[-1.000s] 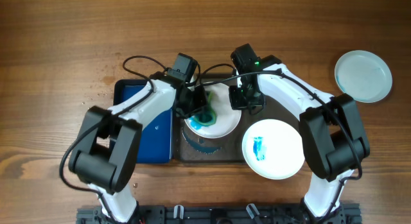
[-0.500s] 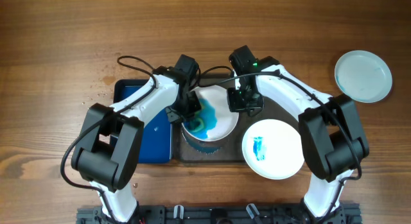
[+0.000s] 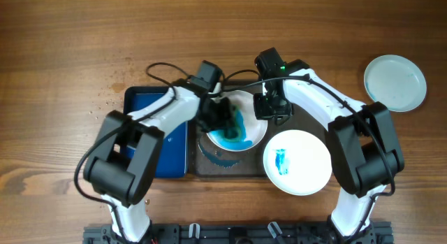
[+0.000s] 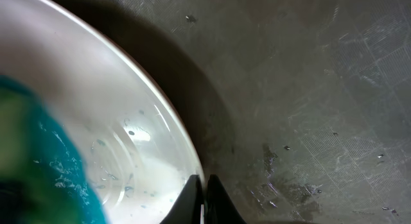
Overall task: Clean dirty plates on tray and stack at the side
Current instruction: 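Scrub the plate with the sponge while the right gripper holds the rim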
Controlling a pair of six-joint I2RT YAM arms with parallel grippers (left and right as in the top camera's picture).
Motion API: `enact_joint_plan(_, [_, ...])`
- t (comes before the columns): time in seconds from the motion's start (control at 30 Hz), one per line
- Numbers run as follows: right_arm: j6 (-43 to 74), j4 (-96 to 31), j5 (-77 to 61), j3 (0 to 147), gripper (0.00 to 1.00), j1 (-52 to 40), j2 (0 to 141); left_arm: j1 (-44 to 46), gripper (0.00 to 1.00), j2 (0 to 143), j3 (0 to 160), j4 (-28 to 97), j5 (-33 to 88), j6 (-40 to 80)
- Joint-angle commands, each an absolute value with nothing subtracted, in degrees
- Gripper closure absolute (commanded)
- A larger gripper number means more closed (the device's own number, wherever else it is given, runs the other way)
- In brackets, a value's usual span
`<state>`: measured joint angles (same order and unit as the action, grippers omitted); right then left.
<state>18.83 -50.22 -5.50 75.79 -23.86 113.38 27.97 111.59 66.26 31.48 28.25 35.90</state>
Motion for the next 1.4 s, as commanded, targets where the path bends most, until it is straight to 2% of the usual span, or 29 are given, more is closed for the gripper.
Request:
enact_joint_plan(0.0, [19.44,-49.98,-5.78,75.4,0.96,-24.69,112.81,32.82,0.96,114.13,64.84,27.62,39.7,38.52])
enact_joint_plan(0.2, [19.44,-50.43,-5.78,75.4,0.96,-24.69,112.81,33.58,0.96,114.13,64.84,22.59,39.33,41.78])
enact_joint_plan(0.63, [19.44,-51.7,-5.78,75.4,0.95,-24.69,112.81,26.35,0.96,114.13,64.84,23.86,3.31,42.89])
enact_joint_plan(0.8, [19.38,-51.68,-5.78,75.4,0.95,-24.69,112.81,26.57,0.96,114.13,64.84,28.91,-7.92,42.63])
enact_joint_plan(0.97, [19.03,-51.57,-5.76,75.4,0.96,-24.69,112.81,26.57,0.96,114.13,64.84,37.78,-14.28,42.46])
enact_joint_plan(1.17, [19.0,-51.51,-5.76,75.4,0.96,-24.69,112.81,27.22,0.96,114.13,64.84,46.78,-11.16,38.33])
enact_joint_plan(1.37, [18.98,-51.51,-5.78,75.4,0.96,-24.69,112.81,31.16,0.96,114.13,64.84,47.55,9.15,24.86])
